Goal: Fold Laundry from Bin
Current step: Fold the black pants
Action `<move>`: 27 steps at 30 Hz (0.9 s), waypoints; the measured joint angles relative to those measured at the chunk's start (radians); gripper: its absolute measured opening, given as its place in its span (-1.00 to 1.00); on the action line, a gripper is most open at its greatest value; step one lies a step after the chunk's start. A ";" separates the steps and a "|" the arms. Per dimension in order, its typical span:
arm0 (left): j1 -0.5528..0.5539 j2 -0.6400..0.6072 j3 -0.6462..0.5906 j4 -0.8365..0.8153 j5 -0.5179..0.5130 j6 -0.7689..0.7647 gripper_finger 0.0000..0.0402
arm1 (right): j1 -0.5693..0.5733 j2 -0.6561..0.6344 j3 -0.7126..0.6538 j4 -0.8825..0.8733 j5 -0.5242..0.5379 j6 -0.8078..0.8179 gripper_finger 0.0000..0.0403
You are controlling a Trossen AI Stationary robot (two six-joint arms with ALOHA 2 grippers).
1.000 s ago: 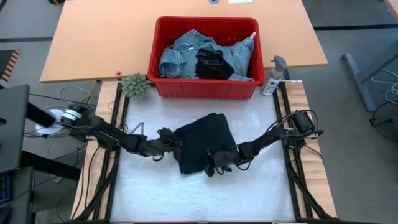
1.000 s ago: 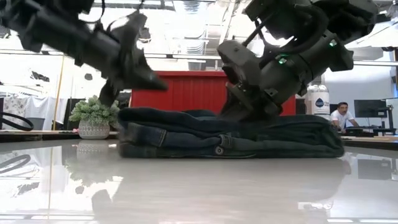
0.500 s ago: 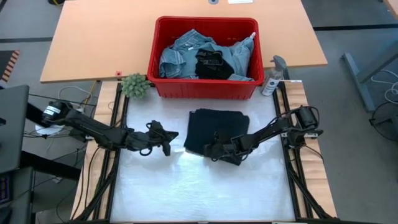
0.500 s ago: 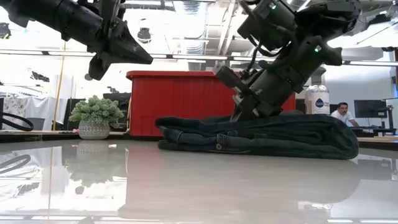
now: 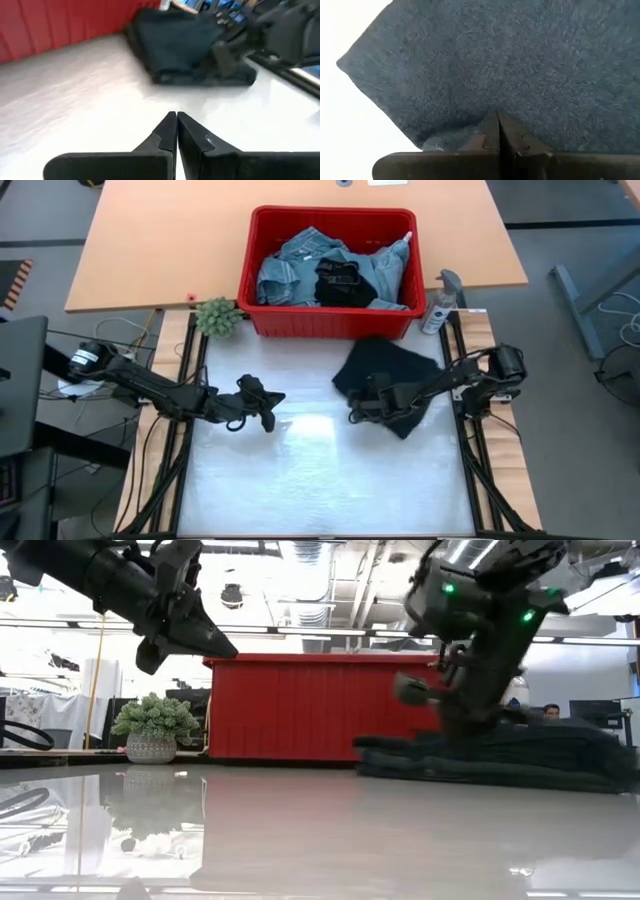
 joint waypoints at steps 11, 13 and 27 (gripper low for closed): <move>0.015 0.000 0.000 -0.026 0.005 0.034 -1.00 | 0.114 -0.260 0.049 -0.151 -0.014 -0.113 -0.93; 0.016 0.000 0.000 -0.026 0.005 0.051 -1.00 | 0.171 -0.254 0.052 -0.152 -0.042 -0.026 -0.93; 0.016 0.000 0.000 -0.025 0.009 0.035 -1.00 | 0.324 -0.105 0.054 -0.593 -0.303 0.434 -0.93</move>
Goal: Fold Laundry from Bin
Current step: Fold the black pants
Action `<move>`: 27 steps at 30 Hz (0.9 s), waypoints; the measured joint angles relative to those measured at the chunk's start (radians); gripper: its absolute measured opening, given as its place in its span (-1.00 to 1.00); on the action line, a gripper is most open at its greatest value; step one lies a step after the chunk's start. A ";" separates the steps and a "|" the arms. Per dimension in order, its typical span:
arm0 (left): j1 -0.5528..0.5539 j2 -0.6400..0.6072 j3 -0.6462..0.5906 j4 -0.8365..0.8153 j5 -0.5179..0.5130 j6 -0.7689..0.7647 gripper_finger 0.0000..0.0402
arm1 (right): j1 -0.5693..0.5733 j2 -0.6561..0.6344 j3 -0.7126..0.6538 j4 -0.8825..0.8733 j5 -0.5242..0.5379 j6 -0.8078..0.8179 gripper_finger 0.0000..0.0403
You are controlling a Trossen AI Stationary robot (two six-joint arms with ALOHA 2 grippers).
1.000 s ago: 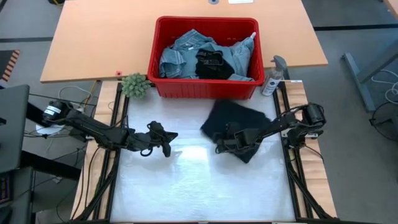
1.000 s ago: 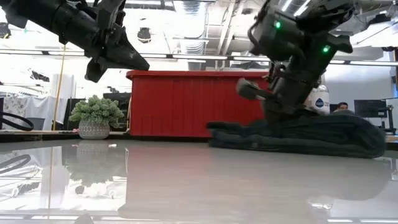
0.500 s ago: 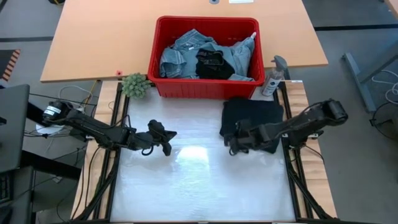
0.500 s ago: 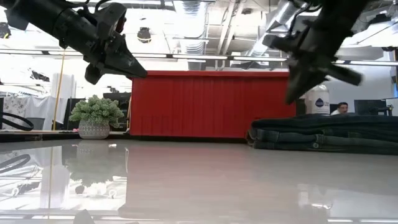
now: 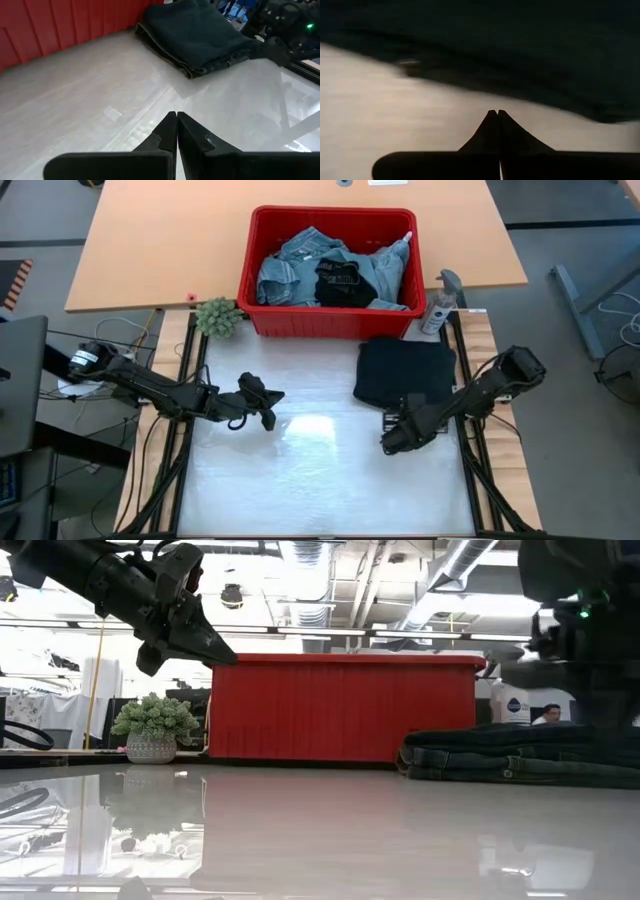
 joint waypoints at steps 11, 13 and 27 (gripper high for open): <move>0.046 0.000 0.000 0.000 0.005 0.016 -1.00 | -0.129 -0.005 0.008 -0.164 0.070 -0.151 -0.93; 0.058 0.000 0.000 0.000 0.021 0.016 -1.00 | -0.127 -0.011 0.047 -0.154 0.114 -0.201 -0.93; 0.120 0.000 0.000 0.000 0.073 0.050 -1.00 | 0.047 0.010 0.159 -0.123 -0.137 -0.315 -0.93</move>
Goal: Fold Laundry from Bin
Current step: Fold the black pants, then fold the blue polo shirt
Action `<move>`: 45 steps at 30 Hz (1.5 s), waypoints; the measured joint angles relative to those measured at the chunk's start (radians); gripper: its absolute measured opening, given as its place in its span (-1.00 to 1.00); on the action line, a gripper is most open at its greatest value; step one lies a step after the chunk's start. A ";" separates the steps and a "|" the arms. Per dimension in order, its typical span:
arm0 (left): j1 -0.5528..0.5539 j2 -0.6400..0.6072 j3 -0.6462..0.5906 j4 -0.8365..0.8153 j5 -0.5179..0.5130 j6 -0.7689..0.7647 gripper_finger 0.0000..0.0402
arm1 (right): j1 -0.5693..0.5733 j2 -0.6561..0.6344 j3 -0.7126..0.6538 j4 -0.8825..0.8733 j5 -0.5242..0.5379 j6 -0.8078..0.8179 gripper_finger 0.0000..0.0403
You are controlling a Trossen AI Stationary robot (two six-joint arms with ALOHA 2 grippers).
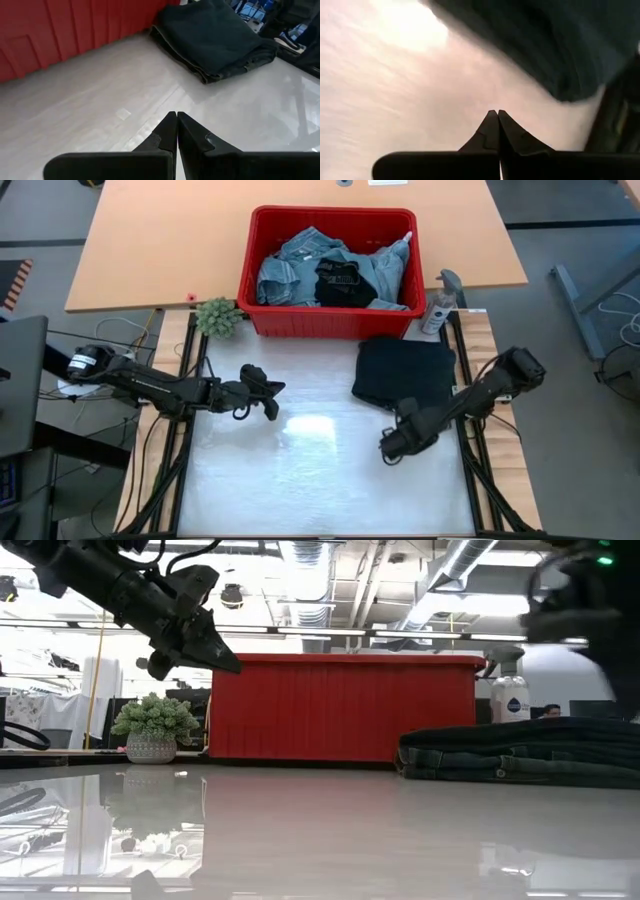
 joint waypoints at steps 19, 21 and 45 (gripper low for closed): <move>0.000 0.000 0.000 0.001 0.023 -0.028 -1.00 | -0.078 0.097 -0.290 -0.025 -0.155 -0.003 -0.92; 0.000 0.000 0.000 0.001 0.032 -0.029 -1.00 | -0.112 0.094 -0.319 -0.025 -0.144 -0.033 -0.92; 0.071 -0.021 0.120 0.069 0.336 0.019 -1.00 | -0.261 -0.216 -0.082 -0.235 0.189 -0.039 -0.86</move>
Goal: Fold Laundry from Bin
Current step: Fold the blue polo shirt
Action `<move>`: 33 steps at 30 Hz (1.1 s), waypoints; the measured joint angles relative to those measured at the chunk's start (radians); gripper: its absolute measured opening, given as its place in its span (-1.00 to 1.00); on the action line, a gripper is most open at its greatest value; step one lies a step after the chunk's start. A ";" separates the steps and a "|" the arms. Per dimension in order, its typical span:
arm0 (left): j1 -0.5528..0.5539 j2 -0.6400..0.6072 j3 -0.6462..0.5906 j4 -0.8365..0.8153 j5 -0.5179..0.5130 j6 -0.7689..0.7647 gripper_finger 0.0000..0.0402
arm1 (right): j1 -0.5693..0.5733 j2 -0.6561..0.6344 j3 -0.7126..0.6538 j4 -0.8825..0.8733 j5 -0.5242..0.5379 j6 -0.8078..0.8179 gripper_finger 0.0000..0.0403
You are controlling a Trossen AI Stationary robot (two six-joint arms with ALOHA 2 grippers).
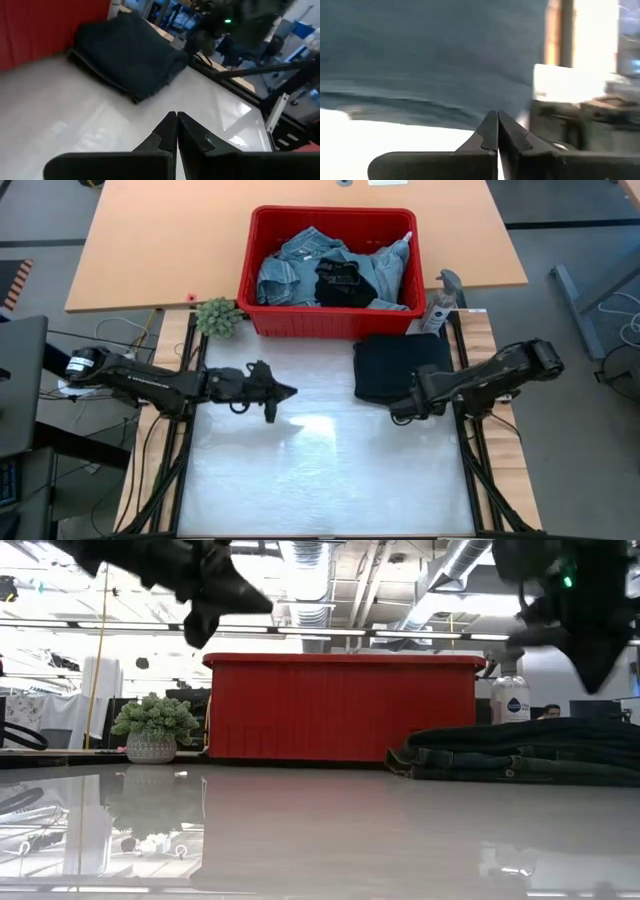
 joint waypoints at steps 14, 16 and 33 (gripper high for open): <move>0.272 0.002 0.613 -0.429 0.181 0.777 -0.49 | -0.204 -0.103 0.341 0.576 0.243 -0.952 -0.64; 0.320 0.002 0.690 -0.449 0.180 0.866 -0.37 | -0.274 -0.102 0.402 0.651 0.287 -1.170 -0.53; 0.861 0.637 1.392 -0.734 0.242 0.745 -0.05 | -1.069 -0.068 0.569 0.957 -0.121 -1.777 0.22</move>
